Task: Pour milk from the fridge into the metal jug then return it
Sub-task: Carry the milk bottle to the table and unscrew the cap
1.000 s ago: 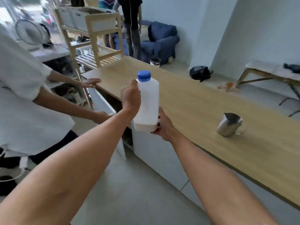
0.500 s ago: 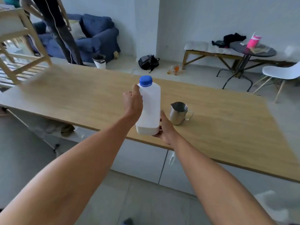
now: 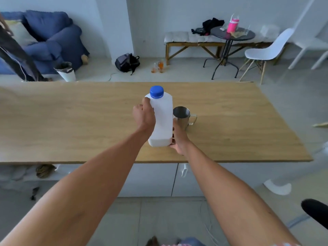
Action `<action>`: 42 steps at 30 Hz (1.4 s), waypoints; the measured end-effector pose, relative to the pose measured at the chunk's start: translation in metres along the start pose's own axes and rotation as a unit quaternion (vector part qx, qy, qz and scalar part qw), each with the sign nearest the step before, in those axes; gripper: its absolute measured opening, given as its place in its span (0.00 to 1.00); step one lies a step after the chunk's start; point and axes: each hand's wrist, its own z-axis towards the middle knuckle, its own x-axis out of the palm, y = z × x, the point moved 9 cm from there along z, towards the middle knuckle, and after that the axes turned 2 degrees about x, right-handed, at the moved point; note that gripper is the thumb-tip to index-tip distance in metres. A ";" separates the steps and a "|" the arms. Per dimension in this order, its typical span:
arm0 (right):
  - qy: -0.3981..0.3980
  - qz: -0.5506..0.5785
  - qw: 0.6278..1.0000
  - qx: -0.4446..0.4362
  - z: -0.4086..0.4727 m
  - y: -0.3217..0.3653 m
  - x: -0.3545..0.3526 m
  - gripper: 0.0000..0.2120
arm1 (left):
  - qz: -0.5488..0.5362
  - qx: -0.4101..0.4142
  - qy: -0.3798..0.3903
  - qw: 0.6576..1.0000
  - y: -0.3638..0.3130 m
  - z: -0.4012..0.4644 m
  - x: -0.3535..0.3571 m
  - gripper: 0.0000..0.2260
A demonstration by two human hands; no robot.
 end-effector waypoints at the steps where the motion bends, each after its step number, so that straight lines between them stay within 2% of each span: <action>1: -0.008 -0.005 1.000 -0.005 0.003 -0.001 -0.001 0.19 | 0.004 -0.001 0.004 1.000 0.003 0.002 0.001 0.17; 4: -0.016 -0.014 1.000 -0.012 0.012 -0.003 -0.002 0.19 | 0.012 0.001 0.011 1.000 0.012 0.006 0.003 0.17; 10: -0.019 -0.044 0.999 -0.015 0.032 -0.013 -0.001 0.28 | 0.025 -0.003 0.005 1.000 0.030 0.009 0.003 0.17; 24: -0.021 -0.043 0.999 -0.012 0.047 -0.019 -0.005 0.28 | 0.035 0.019 0.023 0.999 0.037 0.014 0.006 0.20; 28: -0.075 -0.065 0.995 -0.012 0.028 -0.001 -0.010 0.26 | 0.013 -0.011 0.029 0.999 0.043 0.013 0.004 0.21; 30: -0.145 -0.093 0.983 -0.071 0.007 0.023 -0.017 0.24 | -0.004 -0.022 0.038 0.999 0.049 0.012 0.003 0.18; 33: -0.256 -0.185 0.922 -0.222 -0.031 0.082 -0.019 0.18 | -0.019 -0.018 0.043 0.999 0.050 0.012 0.004 0.12; 36: -0.245 -0.347 0.847 -0.321 -0.045 0.139 0.012 0.18 | -0.015 -0.011 0.037 0.999 0.050 0.013 0.004 0.13; 39: -0.216 -0.549 0.741 -0.321 -0.040 0.166 0.047 0.24 | -0.011 0.005 0.041 0.999 0.053 0.014 0.005 0.13; 42: -0.233 -0.652 0.640 -0.332 -0.040 0.176 0.069 0.24 | -0.010 0.011 0.035 0.999 0.052 0.014 0.006 0.12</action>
